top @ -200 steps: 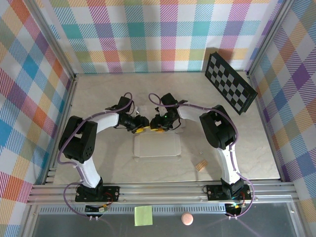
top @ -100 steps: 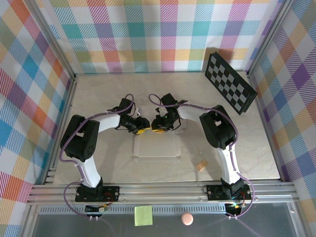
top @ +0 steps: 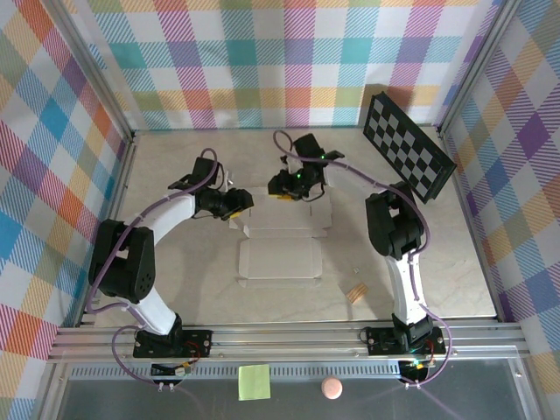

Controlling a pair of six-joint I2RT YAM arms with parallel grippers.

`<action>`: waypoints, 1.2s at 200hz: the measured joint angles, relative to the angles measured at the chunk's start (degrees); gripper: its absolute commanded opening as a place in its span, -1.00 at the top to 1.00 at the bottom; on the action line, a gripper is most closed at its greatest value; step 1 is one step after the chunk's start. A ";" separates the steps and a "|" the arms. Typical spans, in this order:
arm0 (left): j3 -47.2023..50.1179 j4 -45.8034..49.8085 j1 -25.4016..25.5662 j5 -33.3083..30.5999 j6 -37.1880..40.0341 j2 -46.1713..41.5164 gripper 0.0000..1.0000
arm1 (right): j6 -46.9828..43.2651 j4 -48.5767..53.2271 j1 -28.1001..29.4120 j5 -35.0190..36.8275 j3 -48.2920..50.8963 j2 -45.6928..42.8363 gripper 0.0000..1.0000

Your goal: Fold the paper box

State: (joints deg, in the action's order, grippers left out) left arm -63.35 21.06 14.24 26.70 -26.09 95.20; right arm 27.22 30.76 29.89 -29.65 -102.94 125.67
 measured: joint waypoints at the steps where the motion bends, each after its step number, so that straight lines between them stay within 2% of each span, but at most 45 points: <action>1: -0.02 0.00 -0.04 -0.02 -0.02 0.00 -0.02 | 0.02 0.00 -0.04 0.00 -0.28 0.13 0.16; 45: -0.96 0.00 -1.95 -0.46 -0.04 0.98 -0.05 | 0.90 1.81 -1.79 -0.98 -13.88 11.23 0.17; 83: -1.53 0.02 -2.34 -0.42 -0.02 1.62 -0.05 | 1.55 4.17 -1.79 -1.31 -18.97 18.03 0.19; 165: -2.29 0.04 -2.67 -0.35 0.00 1.88 -0.05 | 2.21 4.90 -1.79 -2.29 -19.85 19.41 0.21; 240: -2.38 0.11 -2.78 -0.39 0.00 1.88 -0.05 | 2.43 4.42 -2.34 -2.80 -19.87 19.41 0.32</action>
State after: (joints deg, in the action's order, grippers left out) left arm -65.73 21.17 11.46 26.30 -26.09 97.08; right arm 29.65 35.18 27.55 -32.45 -122.80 145.08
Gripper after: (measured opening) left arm 0.524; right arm 0.341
